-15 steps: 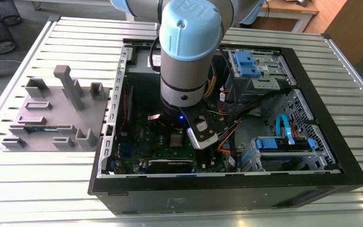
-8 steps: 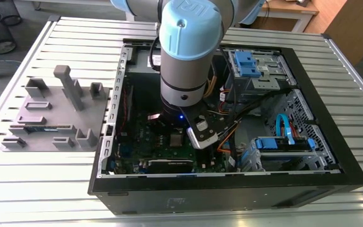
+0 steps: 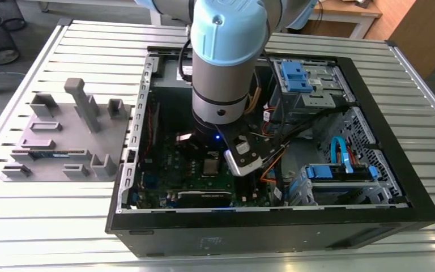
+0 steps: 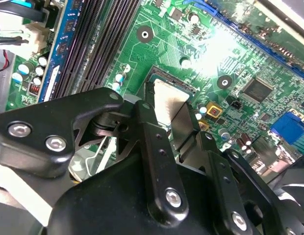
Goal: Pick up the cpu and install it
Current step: 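Place the cpu into insertion slot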
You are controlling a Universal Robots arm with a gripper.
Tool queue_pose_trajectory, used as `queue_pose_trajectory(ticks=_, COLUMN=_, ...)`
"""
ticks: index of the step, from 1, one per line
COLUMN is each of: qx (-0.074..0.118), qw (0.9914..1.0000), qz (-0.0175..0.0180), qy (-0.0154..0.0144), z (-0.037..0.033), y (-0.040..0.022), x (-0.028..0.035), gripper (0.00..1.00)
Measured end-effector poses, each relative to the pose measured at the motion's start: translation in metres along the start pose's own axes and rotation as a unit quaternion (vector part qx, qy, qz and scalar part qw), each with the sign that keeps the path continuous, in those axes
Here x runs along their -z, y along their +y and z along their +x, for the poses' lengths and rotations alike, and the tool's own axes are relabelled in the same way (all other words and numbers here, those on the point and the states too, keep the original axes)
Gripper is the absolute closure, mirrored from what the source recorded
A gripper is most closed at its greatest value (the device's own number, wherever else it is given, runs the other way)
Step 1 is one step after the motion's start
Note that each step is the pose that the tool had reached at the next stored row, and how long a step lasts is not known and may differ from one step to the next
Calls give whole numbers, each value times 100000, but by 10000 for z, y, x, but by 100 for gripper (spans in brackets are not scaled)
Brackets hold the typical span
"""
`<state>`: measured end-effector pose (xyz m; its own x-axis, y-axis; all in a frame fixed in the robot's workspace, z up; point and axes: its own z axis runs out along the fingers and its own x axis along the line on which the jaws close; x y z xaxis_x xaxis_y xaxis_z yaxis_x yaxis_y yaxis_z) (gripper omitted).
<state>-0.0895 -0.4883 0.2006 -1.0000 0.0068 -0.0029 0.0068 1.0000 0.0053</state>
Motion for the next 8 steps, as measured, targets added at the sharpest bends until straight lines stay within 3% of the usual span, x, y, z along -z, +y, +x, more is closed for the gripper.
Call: queue_pose_trajectory(ticks=8, qx=-38, qw=100000, qz=-1, qy=-6, z=14, y=-1, x=-30, gripper=61)
